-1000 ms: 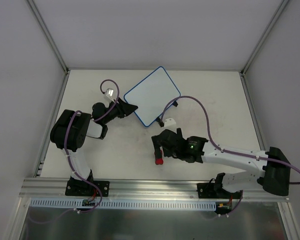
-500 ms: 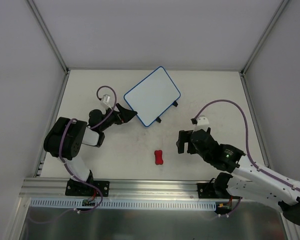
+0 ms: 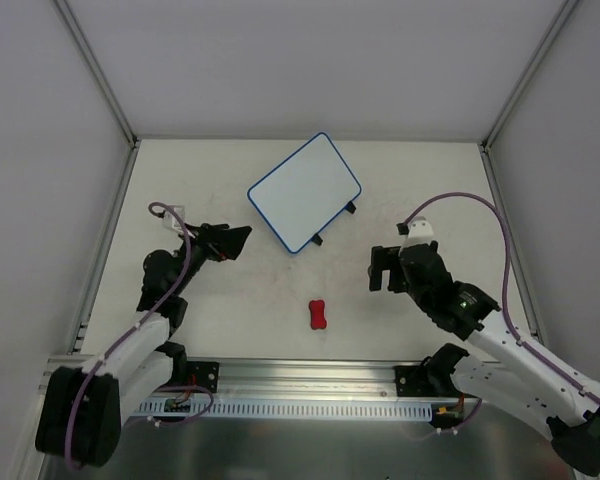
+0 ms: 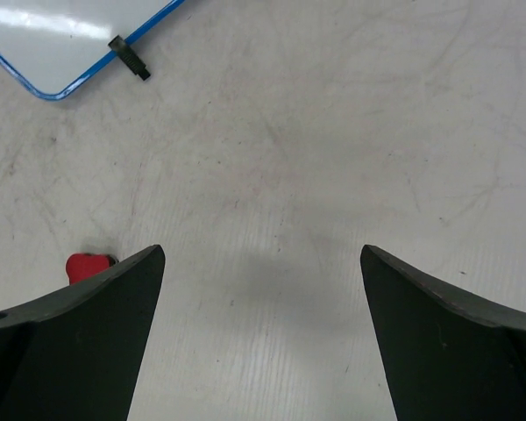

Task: Erase the whiteboard

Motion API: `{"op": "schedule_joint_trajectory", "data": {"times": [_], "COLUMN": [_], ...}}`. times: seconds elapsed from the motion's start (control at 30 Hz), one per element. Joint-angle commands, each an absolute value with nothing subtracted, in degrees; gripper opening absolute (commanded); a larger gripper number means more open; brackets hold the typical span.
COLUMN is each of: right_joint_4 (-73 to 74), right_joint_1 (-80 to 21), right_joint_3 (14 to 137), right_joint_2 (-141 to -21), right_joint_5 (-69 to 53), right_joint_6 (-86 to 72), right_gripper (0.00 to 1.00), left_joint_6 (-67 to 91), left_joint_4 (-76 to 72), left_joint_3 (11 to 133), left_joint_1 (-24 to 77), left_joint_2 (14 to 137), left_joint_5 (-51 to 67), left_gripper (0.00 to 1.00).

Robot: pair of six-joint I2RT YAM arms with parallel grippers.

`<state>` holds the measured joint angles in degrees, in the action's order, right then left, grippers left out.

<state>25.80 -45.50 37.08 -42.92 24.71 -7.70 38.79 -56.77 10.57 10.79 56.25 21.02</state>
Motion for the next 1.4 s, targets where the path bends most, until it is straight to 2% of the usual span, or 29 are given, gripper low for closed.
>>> {"op": "schedule_joint_trajectory", "data": {"times": [0.0, 0.03, 0.13, 0.27, 0.33, 0.47, 0.6, 1.37], "right_joint_4": [20.14, 19.08, 11.62, -7.13, -10.54, -10.11, -6.95, -5.8], "right_joint_1": [-39.39, -35.46, -29.12, -27.6, -27.25, -27.16, -27.07, -27.16], "right_joint_3": [39.47, 38.94, 34.21, 22.53, 16.71, 13.89, 12.57, 13.1], "right_joint_2": [-42.01, -41.84, -40.35, -34.56, -31.83, -24.46, -22.24, -23.82], "right_joint_5": [17.6, 15.23, 8.28, 10.18, 12.21, 12.47, 18.44, 17.05], "right_joint_6": [-2.55, -2.64, -3.25, -0.54, 0.71, 0.96, -1.91, -3.08], "right_gripper": [0.99, 0.99, 0.99, 0.99, 0.99, 0.99, 0.99, 0.99], "left_joint_6": [28.5, 27.61, 26.11, 24.7, 23.73, 25.92, 29.7, 30.5], "left_joint_4": [-31.95, -24.6, -17.77, -10.04, -8.62, -7.91, -8.17, -8.79], "left_joint_3": [14.76, 15.29, 15.73, 14.51, 13.54, 8.72, 6.16, 5.1], "left_joint_1": [10.46, 10.46, 10.46, 10.46, 10.37, 10.37, 10.46, 10.46], "left_joint_2": [41.9, 39.23, 31.13, 24.8, 21.98, 17.94, 16.08, 15.65], "left_joint_5": [10.67, 9.07, 5.55, 4.75, 4.57, 4.48, 4.31, 3.69], "left_gripper": [0.99, 0.99, 0.99, 0.99, 0.99, 0.99, 0.99, 0.99]}}
